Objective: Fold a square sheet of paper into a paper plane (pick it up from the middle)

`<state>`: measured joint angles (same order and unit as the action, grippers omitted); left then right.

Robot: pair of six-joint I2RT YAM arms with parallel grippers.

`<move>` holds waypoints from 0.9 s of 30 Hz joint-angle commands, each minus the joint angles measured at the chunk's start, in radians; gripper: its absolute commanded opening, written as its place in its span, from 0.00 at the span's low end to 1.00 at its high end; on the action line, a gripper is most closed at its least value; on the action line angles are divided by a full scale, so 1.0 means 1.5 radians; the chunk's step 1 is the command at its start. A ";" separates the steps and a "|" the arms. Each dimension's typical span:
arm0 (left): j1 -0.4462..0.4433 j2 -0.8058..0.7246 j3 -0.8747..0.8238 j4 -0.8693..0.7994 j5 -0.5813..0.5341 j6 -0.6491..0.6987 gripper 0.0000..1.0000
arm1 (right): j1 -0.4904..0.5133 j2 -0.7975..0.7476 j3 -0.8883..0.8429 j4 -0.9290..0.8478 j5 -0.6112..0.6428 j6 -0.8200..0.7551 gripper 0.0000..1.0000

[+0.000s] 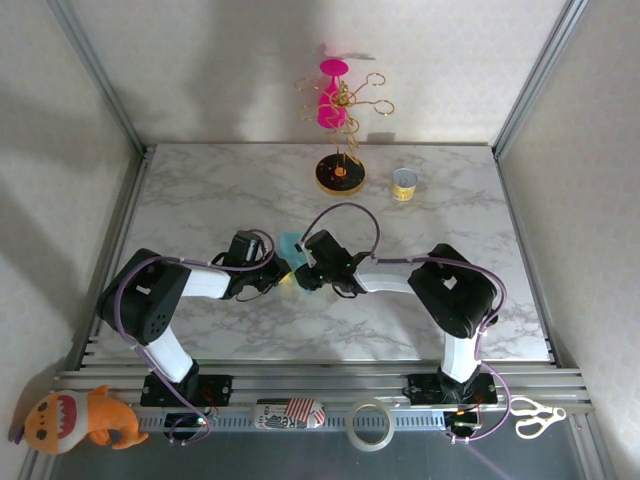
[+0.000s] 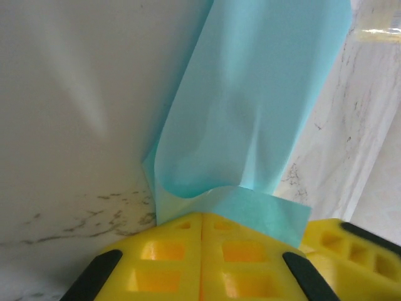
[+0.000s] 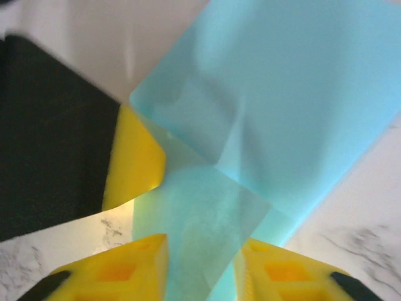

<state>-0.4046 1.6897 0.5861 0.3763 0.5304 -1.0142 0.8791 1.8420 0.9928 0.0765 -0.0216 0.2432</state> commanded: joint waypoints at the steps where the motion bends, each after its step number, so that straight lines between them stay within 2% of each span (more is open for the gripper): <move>1: -0.005 0.012 0.013 -0.030 -0.014 0.013 0.06 | -0.022 -0.056 0.005 -0.026 -0.008 0.059 0.39; 7: -0.005 0.012 0.021 -0.053 -0.012 0.015 0.07 | -0.028 -0.095 -0.020 -0.031 -0.108 0.089 0.39; 10: -0.005 0.012 0.024 -0.052 -0.010 0.014 0.07 | -0.028 -0.089 -0.024 -0.024 -0.191 0.097 0.32; 13: -0.005 0.011 0.023 -0.051 -0.009 0.013 0.07 | -0.028 -0.071 -0.024 -0.013 -0.240 0.103 0.24; 18: -0.005 0.012 0.023 -0.050 -0.008 0.011 0.06 | -0.028 -0.037 -0.013 -0.010 -0.275 0.100 0.14; 27: -0.005 0.012 0.023 -0.051 -0.007 0.010 0.07 | -0.026 0.007 0.003 -0.031 -0.267 0.093 0.10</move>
<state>-0.4046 1.6897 0.6071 0.3351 0.5278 -1.0138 0.8356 1.8328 0.9707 0.0521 -0.4107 0.3870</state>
